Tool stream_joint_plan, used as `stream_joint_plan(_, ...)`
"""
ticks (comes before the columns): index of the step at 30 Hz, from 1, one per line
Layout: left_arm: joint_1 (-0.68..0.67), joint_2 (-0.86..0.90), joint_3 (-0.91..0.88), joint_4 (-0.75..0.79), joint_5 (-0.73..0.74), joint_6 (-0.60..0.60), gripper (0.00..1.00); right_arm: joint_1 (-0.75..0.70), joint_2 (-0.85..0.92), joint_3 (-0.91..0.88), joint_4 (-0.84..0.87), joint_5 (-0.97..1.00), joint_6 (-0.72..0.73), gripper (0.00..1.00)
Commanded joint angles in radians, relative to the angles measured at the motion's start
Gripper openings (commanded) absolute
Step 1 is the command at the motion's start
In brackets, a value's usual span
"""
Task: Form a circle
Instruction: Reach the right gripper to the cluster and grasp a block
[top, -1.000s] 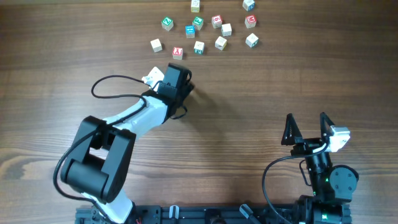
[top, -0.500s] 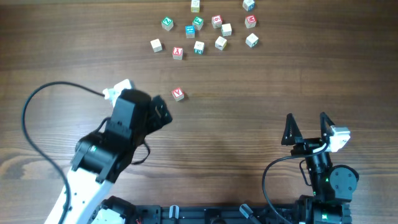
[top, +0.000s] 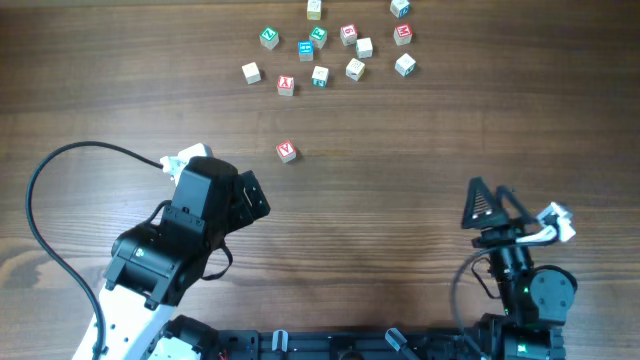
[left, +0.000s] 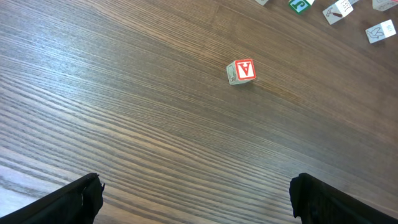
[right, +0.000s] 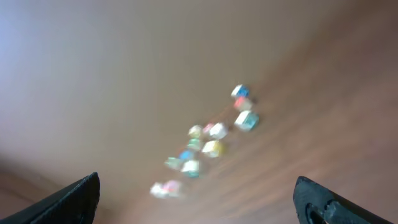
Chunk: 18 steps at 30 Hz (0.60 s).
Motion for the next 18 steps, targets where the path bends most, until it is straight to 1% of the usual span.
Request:
stream_joint_plan(1,0.009,0.004,-0.007,0.0,-0.013,0.019,1.0,0.003,0.007,0.0,0.299,-0.019,0.3,1.0)
stream_joint_plan(2,0.009,0.004,-0.007,0.0,-0.013,0.019,1.0,0.002,0.023,0.008,0.424,-0.043,0.184,0.99)
stream_joint_plan(3,0.009,0.004,-0.007,0.0,-0.013,0.019,1.0,0.003,0.045,0.031,0.457,-0.048,0.139,1.0)
stream_joint_plan(4,0.009,0.004,-0.007,0.0,-0.013,0.019,1.0,0.002,0.09,0.079,0.411,-0.04,0.1,0.99)
stream_joint_plan(6,0.009,0.004,-0.007,0.0,-0.013,0.019,1.0,0.003,0.214,0.159,0.326,-0.049,-0.056,1.0)
stream_joint_plan(8,0.009,0.004,-0.007,0.0,-0.013,0.019,1.0,0.003,0.401,0.24,0.284,-0.095,-0.19,0.99)
stream_joint_plan(10,0.009,0.004,-0.007,0.0,-0.013,0.019,1.0,0.003,0.602,0.324,0.287,-0.164,-0.264,0.99)
stream_joint_plan(12,0.009,0.004,-0.007,0.0,-0.013,0.019,1.0,0.015,0.882,0.485,0.247,-0.239,-0.342,0.99)
stream_joint_plan(14,0.009,0.004,-0.007,0.0,-0.013,0.019,1.0,0.05,1.089,0.646,0.146,-0.272,-0.407,1.0)
stream_joint_plan(16,0.009,0.004,-0.007,0.0,-0.013,0.019,1.0,0.108,1.313,0.877,-0.063,-0.276,-0.494,1.0)
stream_joint_plan(18,0.009,0.004,-0.007,0.0,-0.013,0.019,1.0,0.184,1.545,1.154,-0.329,-0.284,-0.627,1.0)
